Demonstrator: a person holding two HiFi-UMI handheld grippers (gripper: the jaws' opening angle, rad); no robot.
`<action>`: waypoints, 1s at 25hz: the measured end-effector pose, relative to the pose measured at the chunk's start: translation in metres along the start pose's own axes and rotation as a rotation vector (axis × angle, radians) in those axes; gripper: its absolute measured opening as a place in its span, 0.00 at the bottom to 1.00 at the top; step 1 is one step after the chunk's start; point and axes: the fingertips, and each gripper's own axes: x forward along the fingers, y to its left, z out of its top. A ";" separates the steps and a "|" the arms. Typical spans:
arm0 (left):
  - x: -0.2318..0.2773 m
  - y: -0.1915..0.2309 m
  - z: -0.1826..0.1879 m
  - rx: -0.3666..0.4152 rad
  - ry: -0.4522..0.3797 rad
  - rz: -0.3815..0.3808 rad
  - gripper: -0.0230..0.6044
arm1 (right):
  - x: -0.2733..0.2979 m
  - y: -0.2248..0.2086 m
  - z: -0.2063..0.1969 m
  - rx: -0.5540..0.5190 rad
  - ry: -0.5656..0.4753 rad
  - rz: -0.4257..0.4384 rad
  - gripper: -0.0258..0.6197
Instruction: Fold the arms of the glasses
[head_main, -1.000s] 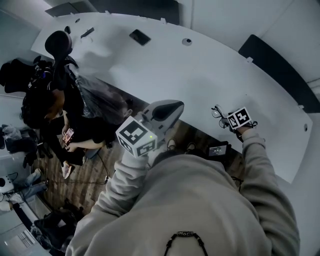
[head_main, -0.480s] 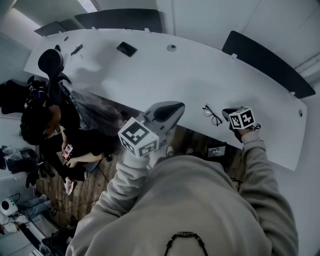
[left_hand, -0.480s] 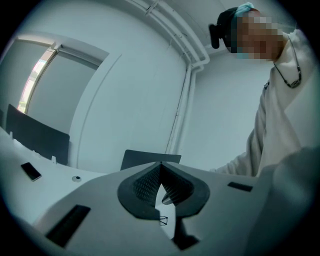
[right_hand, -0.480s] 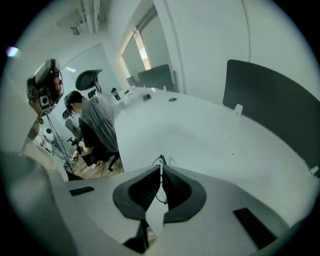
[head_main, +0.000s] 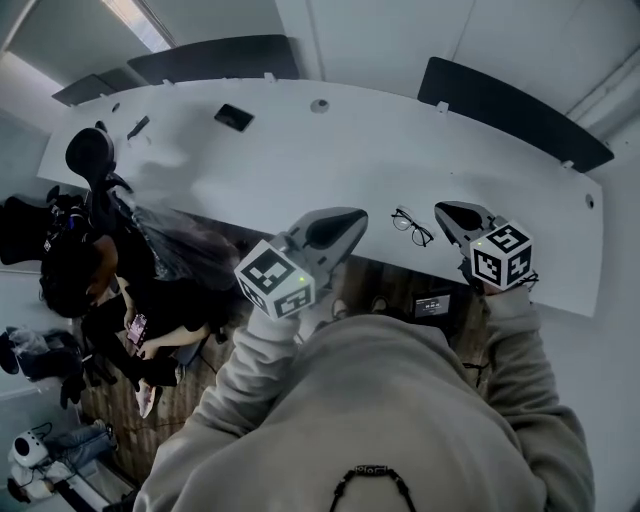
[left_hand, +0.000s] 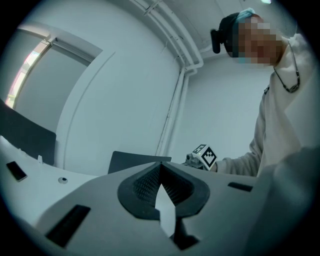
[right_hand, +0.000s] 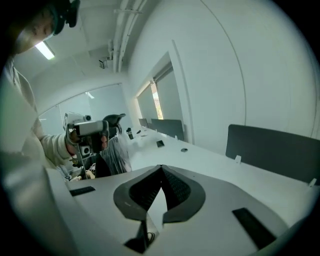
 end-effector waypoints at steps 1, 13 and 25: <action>0.002 -0.002 0.001 0.002 -0.001 -0.007 0.05 | -0.008 0.005 0.009 -0.004 -0.025 -0.004 0.07; 0.026 -0.030 0.036 0.013 -0.057 -0.103 0.05 | -0.093 0.057 0.091 0.011 -0.318 -0.004 0.07; 0.030 -0.053 0.105 0.038 -0.180 -0.183 0.05 | -0.140 0.083 0.139 -0.029 -0.462 -0.014 0.07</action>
